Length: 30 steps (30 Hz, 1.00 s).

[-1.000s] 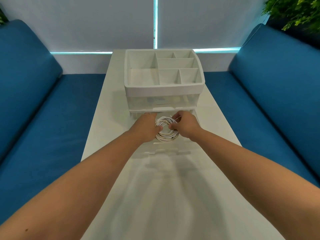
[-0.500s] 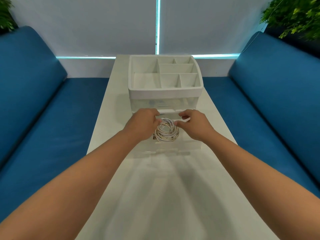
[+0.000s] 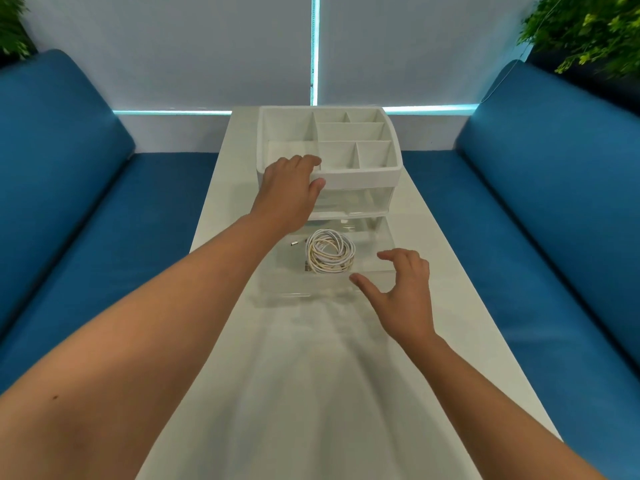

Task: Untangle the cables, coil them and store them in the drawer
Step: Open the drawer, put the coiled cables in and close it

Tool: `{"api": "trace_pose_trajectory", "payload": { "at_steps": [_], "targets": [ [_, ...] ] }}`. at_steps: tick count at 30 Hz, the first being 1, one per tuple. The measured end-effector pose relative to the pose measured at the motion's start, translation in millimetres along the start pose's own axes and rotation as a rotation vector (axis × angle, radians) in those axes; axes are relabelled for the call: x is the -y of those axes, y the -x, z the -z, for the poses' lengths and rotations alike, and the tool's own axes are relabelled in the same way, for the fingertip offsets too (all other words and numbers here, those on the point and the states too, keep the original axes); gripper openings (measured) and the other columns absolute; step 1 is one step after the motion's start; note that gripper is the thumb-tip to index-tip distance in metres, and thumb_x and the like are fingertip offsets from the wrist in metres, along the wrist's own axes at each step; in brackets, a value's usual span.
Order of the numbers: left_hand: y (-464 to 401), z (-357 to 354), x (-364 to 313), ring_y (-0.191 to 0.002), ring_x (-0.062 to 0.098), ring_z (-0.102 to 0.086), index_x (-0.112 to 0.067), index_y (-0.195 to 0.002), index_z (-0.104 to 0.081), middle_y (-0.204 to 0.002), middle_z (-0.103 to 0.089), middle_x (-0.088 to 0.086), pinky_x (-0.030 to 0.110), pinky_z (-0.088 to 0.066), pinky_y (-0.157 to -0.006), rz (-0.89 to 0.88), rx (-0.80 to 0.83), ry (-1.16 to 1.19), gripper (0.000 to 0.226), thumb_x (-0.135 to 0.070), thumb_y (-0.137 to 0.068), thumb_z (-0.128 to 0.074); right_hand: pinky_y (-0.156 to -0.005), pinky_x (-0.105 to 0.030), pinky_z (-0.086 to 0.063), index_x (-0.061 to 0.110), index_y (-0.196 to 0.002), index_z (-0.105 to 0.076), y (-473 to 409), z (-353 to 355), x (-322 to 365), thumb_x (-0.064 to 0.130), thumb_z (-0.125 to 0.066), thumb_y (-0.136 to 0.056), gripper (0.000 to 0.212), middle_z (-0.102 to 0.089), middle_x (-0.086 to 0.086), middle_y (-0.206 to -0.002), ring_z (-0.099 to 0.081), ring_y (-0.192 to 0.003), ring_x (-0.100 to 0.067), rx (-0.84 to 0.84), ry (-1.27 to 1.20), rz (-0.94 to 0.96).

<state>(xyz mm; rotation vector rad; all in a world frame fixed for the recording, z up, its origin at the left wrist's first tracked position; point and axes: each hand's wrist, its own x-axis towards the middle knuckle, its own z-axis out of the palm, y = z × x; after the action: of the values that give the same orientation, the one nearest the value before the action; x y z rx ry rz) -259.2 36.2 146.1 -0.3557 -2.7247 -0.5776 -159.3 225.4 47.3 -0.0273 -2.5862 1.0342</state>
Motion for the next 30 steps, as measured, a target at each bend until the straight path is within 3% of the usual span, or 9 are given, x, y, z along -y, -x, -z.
{"api": "trace_pose_trajectory", "payload": {
  "at_steps": [6,18,23,30],
  "targets": [
    [-5,-3,3,-0.116,0.030,-0.053,-0.014,-0.135,-0.054,-0.127,-0.063,0.009,0.038,-0.031,-0.104,0.036,-0.045,0.098,0.034,-0.015,-0.103,-0.042,-0.086,-0.016,-0.030,0.017,-0.116,-0.056,-12,-5,3,0.051,-0.075,-0.074,0.058,-0.045,0.012,-0.112,-0.038,-0.116,-0.009,-0.009,-0.048,-0.079],
    [-6,-8,10,-0.113,0.030,-0.055,-0.013,-0.132,-0.059,-0.124,-0.066,0.008,0.036,-0.031,-0.102,0.015,-0.083,0.134,0.034,-0.012,-0.102,-0.044,-0.096,-0.019,-0.030,0.009,-0.143,-0.031,-83,-32,11,0.043,-0.081,-0.072,0.093,-0.029,-0.005,-0.145,-0.041,-0.129,-0.021,-0.042,-0.185,-0.233],
    [-6,-9,10,-0.112,0.030,-0.056,-0.013,-0.131,-0.060,-0.123,-0.067,0.008,0.038,-0.036,-0.103,0.011,-0.091,0.148,0.033,-0.012,-0.102,-0.045,-0.093,-0.021,-0.034,0.011,-0.140,-0.035,-96,-41,7,0.047,-0.081,-0.070,0.091,-0.037,-0.006,-0.138,-0.046,-0.124,-0.022,-0.038,-0.231,-0.257],
    [-6,-7,10,-0.112,0.028,-0.056,-0.013,-0.131,-0.060,-0.122,-0.067,0.007,0.037,-0.036,-0.103,0.011,-0.074,0.152,0.033,-0.012,-0.102,-0.044,-0.101,-0.036,-0.043,0.017,-0.137,-0.036,-103,-48,7,0.056,-0.079,-0.067,0.091,-0.045,-0.004,-0.134,-0.046,-0.123,-0.023,-0.043,-0.249,-0.288]
  ]
}}
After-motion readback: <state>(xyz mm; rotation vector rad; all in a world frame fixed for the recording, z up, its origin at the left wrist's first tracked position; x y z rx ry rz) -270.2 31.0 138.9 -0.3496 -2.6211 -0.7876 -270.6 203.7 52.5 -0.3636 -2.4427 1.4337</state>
